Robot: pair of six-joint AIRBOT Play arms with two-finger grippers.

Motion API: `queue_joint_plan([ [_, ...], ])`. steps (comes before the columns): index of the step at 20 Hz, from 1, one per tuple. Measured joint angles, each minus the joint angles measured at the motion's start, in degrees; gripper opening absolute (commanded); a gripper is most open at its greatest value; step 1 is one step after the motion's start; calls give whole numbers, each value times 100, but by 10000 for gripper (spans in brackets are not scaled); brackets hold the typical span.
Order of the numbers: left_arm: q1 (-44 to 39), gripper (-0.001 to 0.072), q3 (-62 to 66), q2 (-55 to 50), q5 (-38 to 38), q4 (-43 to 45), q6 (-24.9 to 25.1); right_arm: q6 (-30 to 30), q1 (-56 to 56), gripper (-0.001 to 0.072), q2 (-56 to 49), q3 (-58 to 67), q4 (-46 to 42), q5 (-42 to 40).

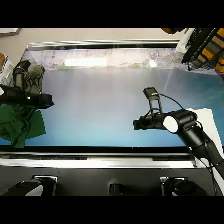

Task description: Fold the clothes and pants, and hang the long-sleeved shirts on hangers.

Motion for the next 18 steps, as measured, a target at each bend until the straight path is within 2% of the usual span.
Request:
queue_joint_plan([
  [2, 2, 720, -2, -39, -92, 345, -264, 0, 0, 29, -2, 0, 0, -15],
  [4, 114, 720, -63, -76, -208, 1099, -643, 0, 0, 29, -2, 0, 0, -63],
  [6, 507, 720, -232, -96, -149, 1722, -1060, 0, 0, 29, -2, 0, 0, -101],
  [9, 1467, 720, -634, -125, 343, 2164, -1545, 0, 0, 29, -2, 0, 0, -109],
  [14, 3053, 720, -1091, -365, 1539, 2090, -1838, 2, 0, 30, -2, 0, 0, -125],
  [18, 3672, 720, -1182, -1023, 2356, 1836, -1908, 24, 0, 31, -2, 0, 4, -22],
])
